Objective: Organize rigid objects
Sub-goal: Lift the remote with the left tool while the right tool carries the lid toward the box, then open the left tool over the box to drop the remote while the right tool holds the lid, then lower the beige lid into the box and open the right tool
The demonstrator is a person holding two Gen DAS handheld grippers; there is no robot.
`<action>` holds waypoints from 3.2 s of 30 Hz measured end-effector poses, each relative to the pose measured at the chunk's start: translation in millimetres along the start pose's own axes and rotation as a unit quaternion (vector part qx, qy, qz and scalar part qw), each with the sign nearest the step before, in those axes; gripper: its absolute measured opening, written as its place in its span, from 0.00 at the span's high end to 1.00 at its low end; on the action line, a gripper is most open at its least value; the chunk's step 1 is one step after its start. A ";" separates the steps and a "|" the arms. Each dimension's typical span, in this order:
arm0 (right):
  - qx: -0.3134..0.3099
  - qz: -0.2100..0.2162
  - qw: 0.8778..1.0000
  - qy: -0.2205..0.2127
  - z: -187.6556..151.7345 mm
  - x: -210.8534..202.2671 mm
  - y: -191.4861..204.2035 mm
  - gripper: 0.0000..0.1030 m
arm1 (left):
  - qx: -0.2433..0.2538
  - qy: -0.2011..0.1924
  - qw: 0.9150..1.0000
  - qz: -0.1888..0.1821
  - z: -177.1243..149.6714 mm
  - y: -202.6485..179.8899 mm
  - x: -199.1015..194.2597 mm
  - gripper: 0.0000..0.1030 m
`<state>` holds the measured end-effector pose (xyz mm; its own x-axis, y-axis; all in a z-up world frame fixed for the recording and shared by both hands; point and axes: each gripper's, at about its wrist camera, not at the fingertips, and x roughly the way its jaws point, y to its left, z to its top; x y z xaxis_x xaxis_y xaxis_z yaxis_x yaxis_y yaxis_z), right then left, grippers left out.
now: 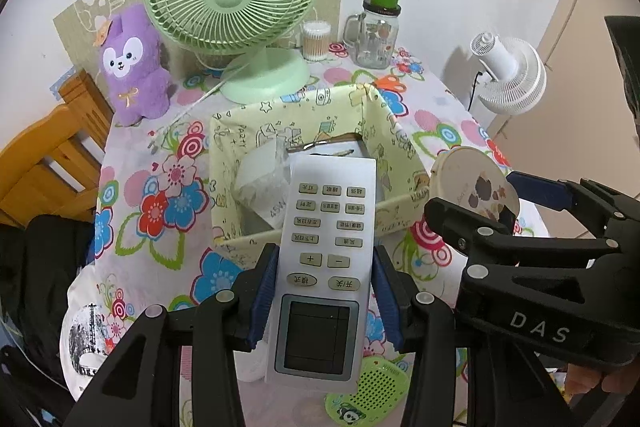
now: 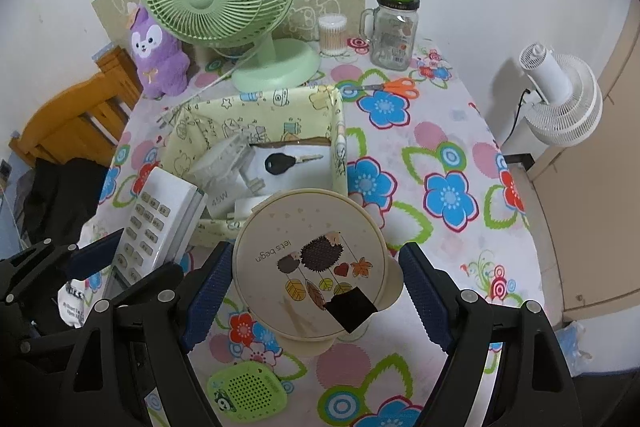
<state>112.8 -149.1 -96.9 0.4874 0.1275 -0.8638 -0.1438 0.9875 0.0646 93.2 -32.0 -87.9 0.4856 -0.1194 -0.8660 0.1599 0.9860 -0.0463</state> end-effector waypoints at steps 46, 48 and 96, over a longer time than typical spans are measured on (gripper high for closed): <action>-0.020 0.019 0.999 0.017 84.6 67.4 -20.8 0.18 | -0.036 0.029 0.999 0.018 80.1 -7.1 91.5 0.55; -0.020 0.019 0.999 0.019 86.1 71.1 -23.3 0.18 | -0.040 0.032 0.999 0.012 82.3 -7.7 96.3 0.55; -0.047 0.031 0.998 0.027 89.6 86.5 9.2 0.18 | -0.046 0.052 0.995 0.077 61.7 32.3 86.4 0.07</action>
<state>230.8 -120.6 -126.2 0.4291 0.1805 -0.8851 -0.2532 0.9646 0.0740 193.4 -17.7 -133.5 0.4059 0.0423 -0.9129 0.0087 0.9987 0.0502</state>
